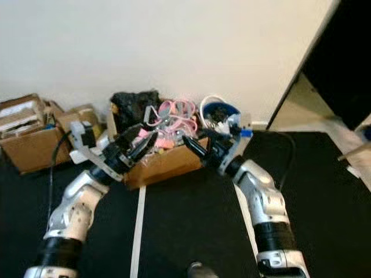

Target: Picking trash to rubbish bin

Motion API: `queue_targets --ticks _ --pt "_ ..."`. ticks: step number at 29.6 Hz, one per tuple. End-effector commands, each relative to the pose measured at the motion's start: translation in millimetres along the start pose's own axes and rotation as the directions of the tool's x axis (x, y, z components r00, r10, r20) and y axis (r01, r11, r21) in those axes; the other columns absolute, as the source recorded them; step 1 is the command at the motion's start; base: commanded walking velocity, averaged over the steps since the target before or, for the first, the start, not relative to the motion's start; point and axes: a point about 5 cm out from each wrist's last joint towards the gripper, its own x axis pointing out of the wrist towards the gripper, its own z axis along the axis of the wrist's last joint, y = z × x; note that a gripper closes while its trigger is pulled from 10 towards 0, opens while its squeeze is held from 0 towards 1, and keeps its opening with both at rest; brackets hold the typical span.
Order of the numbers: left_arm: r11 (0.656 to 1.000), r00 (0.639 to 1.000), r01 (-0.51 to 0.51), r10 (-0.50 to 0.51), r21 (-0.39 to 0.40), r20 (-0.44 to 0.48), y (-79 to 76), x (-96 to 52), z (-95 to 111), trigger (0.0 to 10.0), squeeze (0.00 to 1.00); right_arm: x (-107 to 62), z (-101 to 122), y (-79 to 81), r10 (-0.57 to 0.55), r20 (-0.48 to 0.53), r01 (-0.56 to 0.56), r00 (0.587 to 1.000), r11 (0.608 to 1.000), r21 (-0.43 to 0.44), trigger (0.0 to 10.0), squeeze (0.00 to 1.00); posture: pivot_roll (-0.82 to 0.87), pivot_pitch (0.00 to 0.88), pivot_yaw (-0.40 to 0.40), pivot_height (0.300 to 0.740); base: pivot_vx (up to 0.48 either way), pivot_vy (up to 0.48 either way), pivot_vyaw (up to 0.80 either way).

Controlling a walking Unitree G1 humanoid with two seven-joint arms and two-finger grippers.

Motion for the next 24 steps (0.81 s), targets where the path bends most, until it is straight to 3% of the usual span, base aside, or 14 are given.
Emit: queue_targets --ticks 1,24 --pt "1.000 1.000 0.005 -0.005 0.014 -0.014 -1.9 2.1 -2.0 10.0 0.00 -3.4 0.8 -3.7 -0.013 0.000 0.013 1.000 1.000 -0.001 10.0 0.00 0.03 0.000 -0.037 0.740 0.000 0.000 -0.77" --pt "0.999 1.000 -0.003 0.004 0.033 -0.020 -2.0 2.8 -1.3 10.0 0.00 -2.9 2.5 -3.6 -0.014 0.001 0.014 1.000 1.000 -0.009 10.0 0.00 0.03 0.000 -0.035 0.740 0.000 0.000 -0.77"
